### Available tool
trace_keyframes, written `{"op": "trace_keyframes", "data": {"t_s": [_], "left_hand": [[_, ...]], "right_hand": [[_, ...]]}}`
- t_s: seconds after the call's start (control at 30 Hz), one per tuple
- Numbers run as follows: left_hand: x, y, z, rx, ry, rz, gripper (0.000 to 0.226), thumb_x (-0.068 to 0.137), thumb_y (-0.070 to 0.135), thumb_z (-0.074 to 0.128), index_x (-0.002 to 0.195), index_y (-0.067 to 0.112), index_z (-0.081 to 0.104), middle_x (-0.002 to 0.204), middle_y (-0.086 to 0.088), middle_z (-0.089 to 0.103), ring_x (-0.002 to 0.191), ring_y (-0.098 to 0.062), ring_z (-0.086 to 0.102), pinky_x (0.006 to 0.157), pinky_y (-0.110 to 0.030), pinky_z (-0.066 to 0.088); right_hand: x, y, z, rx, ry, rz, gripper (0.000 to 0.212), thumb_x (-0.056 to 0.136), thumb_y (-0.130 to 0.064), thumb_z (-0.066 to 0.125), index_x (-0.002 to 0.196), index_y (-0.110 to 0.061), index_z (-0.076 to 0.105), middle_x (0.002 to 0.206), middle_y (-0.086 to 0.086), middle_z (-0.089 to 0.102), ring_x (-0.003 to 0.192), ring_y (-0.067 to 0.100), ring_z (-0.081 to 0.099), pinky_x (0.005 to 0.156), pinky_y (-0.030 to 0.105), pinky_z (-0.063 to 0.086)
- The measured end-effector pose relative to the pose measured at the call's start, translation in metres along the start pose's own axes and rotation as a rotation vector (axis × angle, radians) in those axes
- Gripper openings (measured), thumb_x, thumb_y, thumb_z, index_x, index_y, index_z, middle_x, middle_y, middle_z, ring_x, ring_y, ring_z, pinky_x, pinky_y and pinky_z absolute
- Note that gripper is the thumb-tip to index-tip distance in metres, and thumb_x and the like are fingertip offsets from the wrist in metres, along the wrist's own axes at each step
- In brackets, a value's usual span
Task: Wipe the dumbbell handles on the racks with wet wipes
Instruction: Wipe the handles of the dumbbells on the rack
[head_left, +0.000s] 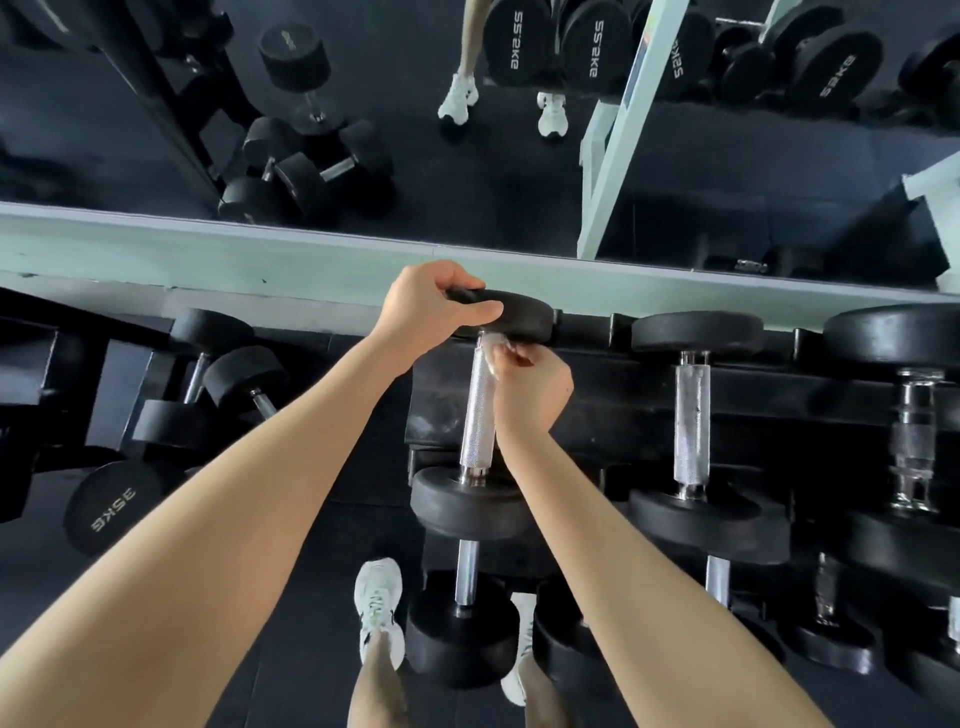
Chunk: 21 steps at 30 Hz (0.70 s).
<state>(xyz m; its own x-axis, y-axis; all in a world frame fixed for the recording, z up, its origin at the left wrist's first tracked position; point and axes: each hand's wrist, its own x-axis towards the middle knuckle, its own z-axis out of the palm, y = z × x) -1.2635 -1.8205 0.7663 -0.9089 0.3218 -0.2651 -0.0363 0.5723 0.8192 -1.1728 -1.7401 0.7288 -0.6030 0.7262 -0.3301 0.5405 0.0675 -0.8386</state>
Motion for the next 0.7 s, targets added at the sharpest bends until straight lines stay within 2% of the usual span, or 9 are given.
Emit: {"op": "trace_keyframes", "data": {"t_s": [0.1, 0.17, 0.23, 0.33, 0.37, 0.43, 0.5, 0.57, 0.7], "left_hand": [[0.003, -0.002, -0.002, 0.000, -0.040, 0.025, 0.029, 0.073, 0.030, 0.080, 0.097, 0.018, 0.068, 0.084, 0.015, 0.062, 0.076, -0.001, 0.054, 0.067, -0.016, 0.045], [0.007, -0.004, -0.004, 0.005, -0.069, 0.033, 0.029, 0.072, 0.032, 0.080, 0.095, 0.018, 0.068, 0.084, 0.014, 0.062, 0.075, -0.003, 0.056, 0.067, -0.017, 0.045], [0.009, -0.006, -0.006, 0.004, -0.091, 0.041, 0.029, 0.072, 0.033, 0.080, 0.093, 0.018, 0.068, 0.086, 0.011, 0.064, 0.076, -0.006, 0.057, 0.070, -0.021, 0.048], [0.013, -0.008, -0.006, 0.021, -0.117, 0.084, 0.028, 0.072, 0.035, 0.080, 0.090, 0.018, 0.066, 0.085, 0.009, 0.064, 0.074, -0.008, 0.057, 0.069, -0.024, 0.049], [0.013, -0.007, -0.006, 0.028, -0.122, 0.097, 0.028, 0.072, 0.035, 0.080, 0.090, 0.018, 0.066, 0.085, 0.009, 0.064, 0.074, -0.008, 0.057, 0.068, -0.024, 0.049], [0.015, -0.007, -0.007, 0.035, -0.133, 0.109, 0.028, 0.072, 0.035, 0.080, 0.090, 0.019, 0.065, 0.084, 0.011, 0.063, 0.073, -0.006, 0.056, 0.065, -0.022, 0.048], [0.018, -0.006, -0.010, 0.028, -0.162, 0.085, 0.028, 0.072, 0.035, 0.080, 0.088, 0.019, 0.065, 0.080, 0.013, 0.061, 0.070, -0.003, 0.055, 0.062, -0.020, 0.046], [0.021, -0.008, -0.012, 0.013, -0.179, 0.070, 0.030, 0.071, 0.036, 0.081, 0.089, 0.018, 0.066, 0.081, 0.014, 0.061, 0.071, -0.003, 0.055, 0.064, -0.020, 0.047], [0.021, -0.009, -0.010, 0.038, -0.178, 0.090, 0.031, 0.070, 0.040, 0.080, 0.089, 0.021, 0.065, 0.088, 0.010, 0.064, 0.074, -0.007, 0.058, 0.068, -0.026, 0.051]], "right_hand": [[-0.027, 0.012, 0.003, -0.080, 0.046, -0.073, 0.043, 0.088, -0.012, 0.062, 0.053, -0.024, 0.041, 0.051, -0.014, 0.040, 0.048, 0.005, 0.038, 0.050, 0.009, 0.033], [-0.050, 0.031, 0.000, -0.120, 0.033, -0.068, 0.036, 0.087, -0.008, 0.062, 0.057, -0.021, 0.048, 0.054, -0.015, 0.044, 0.050, 0.003, 0.042, 0.050, 0.009, 0.035], [-0.055, 0.038, -0.002, -0.183, 0.012, -0.044, 0.028, 0.086, -0.008, 0.064, 0.060, -0.009, 0.055, 0.056, -0.007, 0.050, 0.053, 0.005, 0.043, 0.051, 0.014, 0.033], [-0.027, 0.011, 0.004, -0.207, 0.115, -0.036, 0.034, 0.082, -0.012, 0.064, 0.054, -0.006, 0.046, 0.050, 0.000, 0.039, 0.049, 0.011, 0.032, 0.044, 0.017, 0.025], [-0.014, -0.002, 0.009, -0.177, 0.178, 0.011, 0.030, 0.082, -0.013, 0.064, 0.056, -0.008, 0.048, 0.051, -0.001, 0.041, 0.049, 0.011, 0.034, 0.043, 0.015, 0.026], [0.002, -0.021, 0.018, -0.015, 0.287, 0.147, 0.016, 0.081, -0.012, 0.066, 0.067, -0.012, 0.057, 0.064, -0.001, 0.057, 0.059, 0.011, 0.049, 0.046, 0.009, 0.031], [-0.010, -0.020, 0.026, 0.048, 0.329, 0.188, 0.006, 0.080, -0.015, 0.070, 0.077, -0.012, 0.065, 0.073, -0.001, 0.063, 0.067, 0.011, 0.054, 0.055, 0.012, 0.037], [-0.037, -0.006, 0.027, 0.044, 0.287, 0.129, 0.013, 0.077, -0.019, 0.075, 0.076, -0.009, 0.067, 0.067, -0.005, 0.060, 0.065, 0.010, 0.053, 0.060, 0.019, 0.040], [-0.045, 0.002, 0.019, -0.057, 0.255, 0.076, 0.020, 0.075, -0.020, 0.076, 0.068, -0.007, 0.063, 0.060, -0.004, 0.056, 0.062, 0.013, 0.052, 0.058, 0.022, 0.039]]}}
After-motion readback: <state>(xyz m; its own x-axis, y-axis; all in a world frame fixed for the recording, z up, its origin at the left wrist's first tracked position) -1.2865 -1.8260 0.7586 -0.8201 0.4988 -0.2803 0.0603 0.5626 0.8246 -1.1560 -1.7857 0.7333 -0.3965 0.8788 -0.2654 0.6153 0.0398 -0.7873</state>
